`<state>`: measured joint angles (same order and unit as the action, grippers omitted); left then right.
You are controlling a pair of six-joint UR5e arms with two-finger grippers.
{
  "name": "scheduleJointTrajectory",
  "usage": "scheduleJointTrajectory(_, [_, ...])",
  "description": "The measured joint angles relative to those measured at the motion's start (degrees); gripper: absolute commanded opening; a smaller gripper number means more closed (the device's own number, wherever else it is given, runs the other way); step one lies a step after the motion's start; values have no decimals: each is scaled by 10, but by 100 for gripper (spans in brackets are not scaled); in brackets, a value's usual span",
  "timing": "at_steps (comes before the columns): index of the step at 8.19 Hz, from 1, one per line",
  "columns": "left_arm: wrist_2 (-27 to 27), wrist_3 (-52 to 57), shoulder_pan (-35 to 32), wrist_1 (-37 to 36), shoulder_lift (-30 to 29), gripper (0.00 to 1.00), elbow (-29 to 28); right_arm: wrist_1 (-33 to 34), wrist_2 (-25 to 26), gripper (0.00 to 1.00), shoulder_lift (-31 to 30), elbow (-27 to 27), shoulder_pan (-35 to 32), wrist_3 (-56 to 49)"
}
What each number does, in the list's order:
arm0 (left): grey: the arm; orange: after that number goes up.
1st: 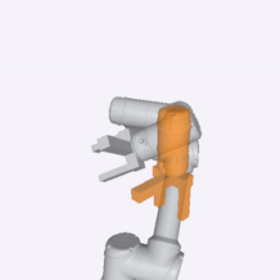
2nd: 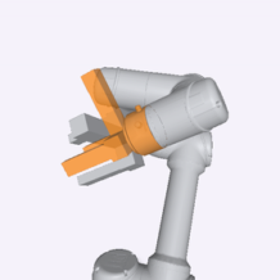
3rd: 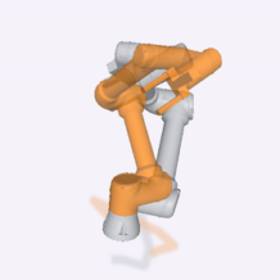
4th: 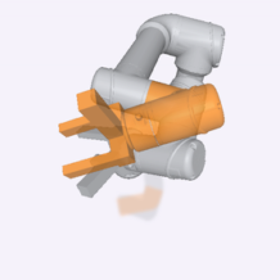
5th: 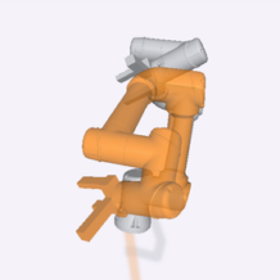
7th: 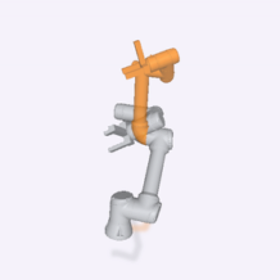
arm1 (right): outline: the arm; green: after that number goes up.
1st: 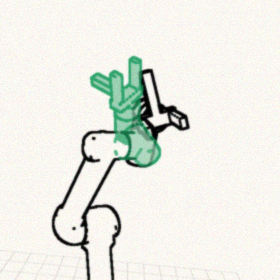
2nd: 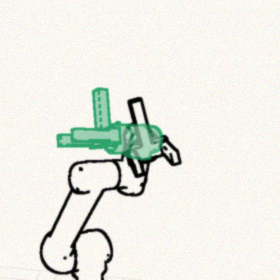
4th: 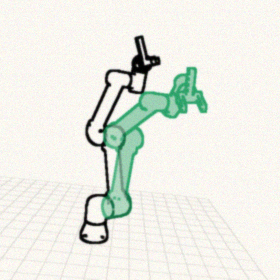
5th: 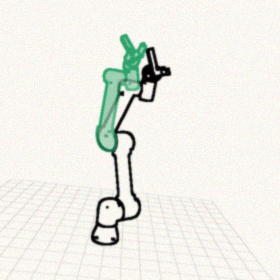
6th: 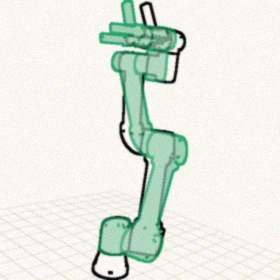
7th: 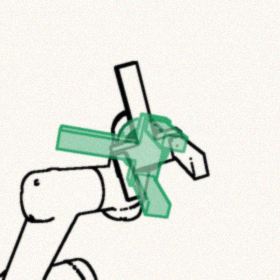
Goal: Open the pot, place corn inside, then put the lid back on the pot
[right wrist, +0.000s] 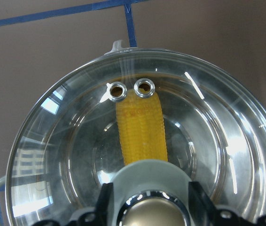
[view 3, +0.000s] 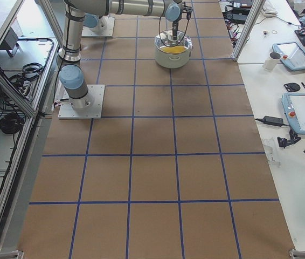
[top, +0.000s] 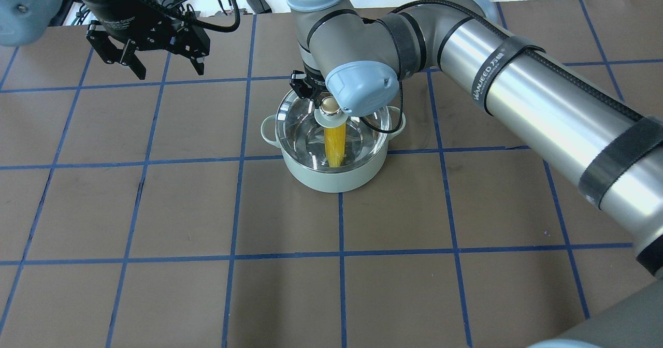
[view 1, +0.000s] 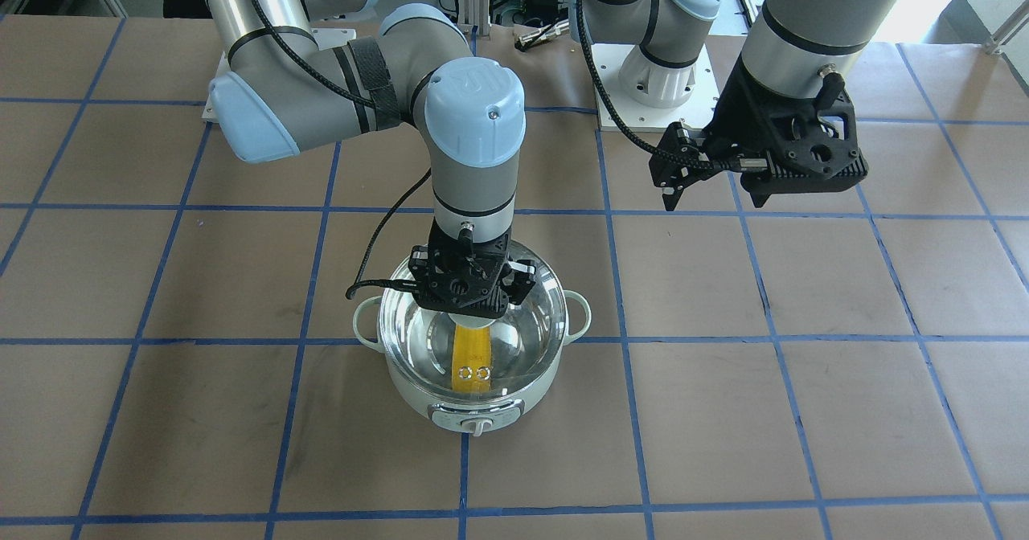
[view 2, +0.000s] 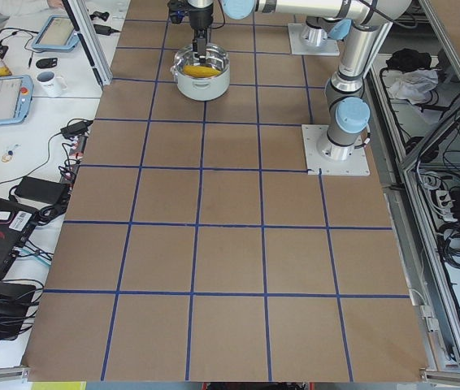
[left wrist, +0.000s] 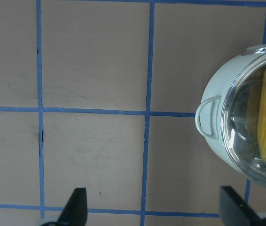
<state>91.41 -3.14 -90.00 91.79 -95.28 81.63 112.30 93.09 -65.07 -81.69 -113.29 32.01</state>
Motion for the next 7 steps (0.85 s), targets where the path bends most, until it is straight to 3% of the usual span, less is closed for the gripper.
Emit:
scheduleJointTrajectory(5, [1, -15, -1, 1, 40, 100, 48, 18, -2, 100, -12, 9, 14, -24])
scheduleJointTrajectory(7, [3, -16, -1, 1, 39, 100, 53, -39, -7, 100, -66, 13, 62, -123])
